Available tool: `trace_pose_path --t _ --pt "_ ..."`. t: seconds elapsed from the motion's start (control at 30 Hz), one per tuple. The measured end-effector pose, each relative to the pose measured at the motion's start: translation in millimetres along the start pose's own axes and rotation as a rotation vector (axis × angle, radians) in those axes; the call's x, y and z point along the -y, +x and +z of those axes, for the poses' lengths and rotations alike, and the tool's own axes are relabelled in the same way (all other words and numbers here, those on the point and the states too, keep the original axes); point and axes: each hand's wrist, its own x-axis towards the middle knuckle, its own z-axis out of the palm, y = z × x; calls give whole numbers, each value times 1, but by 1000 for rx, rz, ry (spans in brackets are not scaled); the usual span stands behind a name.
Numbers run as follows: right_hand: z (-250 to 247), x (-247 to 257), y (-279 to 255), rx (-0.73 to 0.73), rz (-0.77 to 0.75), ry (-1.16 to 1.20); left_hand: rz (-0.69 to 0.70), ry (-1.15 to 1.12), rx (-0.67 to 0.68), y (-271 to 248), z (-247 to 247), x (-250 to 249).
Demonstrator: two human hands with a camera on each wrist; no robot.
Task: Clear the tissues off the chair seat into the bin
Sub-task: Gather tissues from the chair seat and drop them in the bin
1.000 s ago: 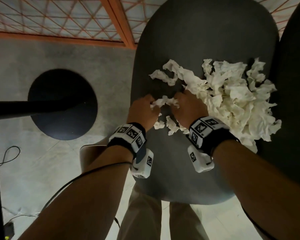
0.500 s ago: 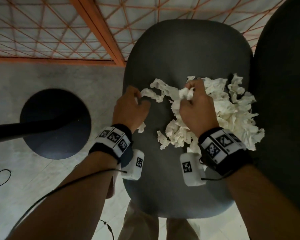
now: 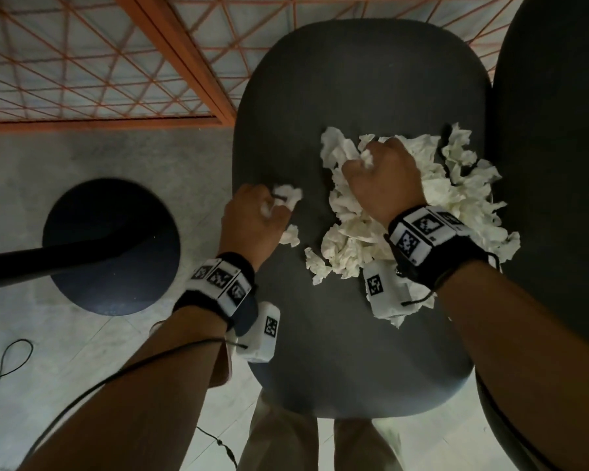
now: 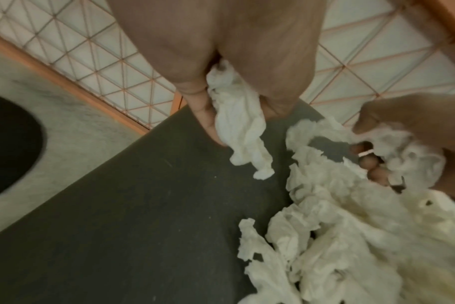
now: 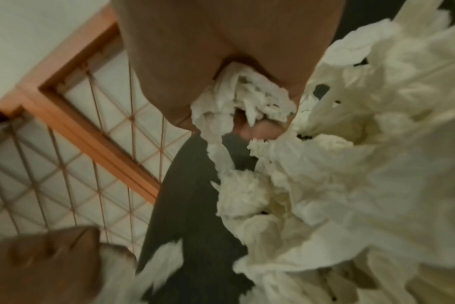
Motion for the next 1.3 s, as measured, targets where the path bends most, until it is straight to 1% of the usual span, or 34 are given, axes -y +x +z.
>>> trace_pose_path --t 0.03,0.1,0.2,0.23,0.3,0.37,0.43,0.5,0.6,0.73,0.83,0.93,1.0,1.1,1.17,1.27,1.3 --pt "-5 -3 -3 -62 -10 80 -3 -48 -34 -8 -3 3" --pt "-18 -8 -14 -123 12 237 -17 -136 -59 -24 -10 5" --pt "-37 -15 -36 -138 46 458 4 -181 -45 -47 -15 1" --pt "-42 -18 -44 -148 55 499 -15 -175 -34 -53 -15 -1" --pt "-52 -19 -62 -143 67 538 -81 -182 27 -64 -10 -3" --pt "-59 -21 -79 -108 98 584 -134 -181 124 -72 1 -3" --pt "-65 -24 -97 -69 142 613 -124 -89 209 -76 14 -4" --pt "-68 -29 -113 -64 170 563 -91 34 265 -77 27 -6" --pt "-70 -41 -135 -112 194 471 -121 102 327 -75 45 -8" --pt "-68 -74 -155 -188 248 364 -121 206 339 -69 61 -9" --pt "-70 -96 -168 -223 341 383 -123 240 360 -67 63 -9" --pt "-74 -115 -176 -281 393 399 -162 204 361 -69 58 -10" --pt "-74 -132 -178 -317 410 345 -179 156 365 -73 54 -8" --pt "-70 -149 -181 -366 445 242 -252 -1 341 -84 46 -9" --pt "-65 -158 -180 -314 538 250 -249 -25 327 -93 41 -13" --pt "-57 -165 -176 -77 698 147 -246 -31 321 -107 35 -24" --pt "-54 -166 -174 -20 725 115 -252 -30 320 -112 34 -27"
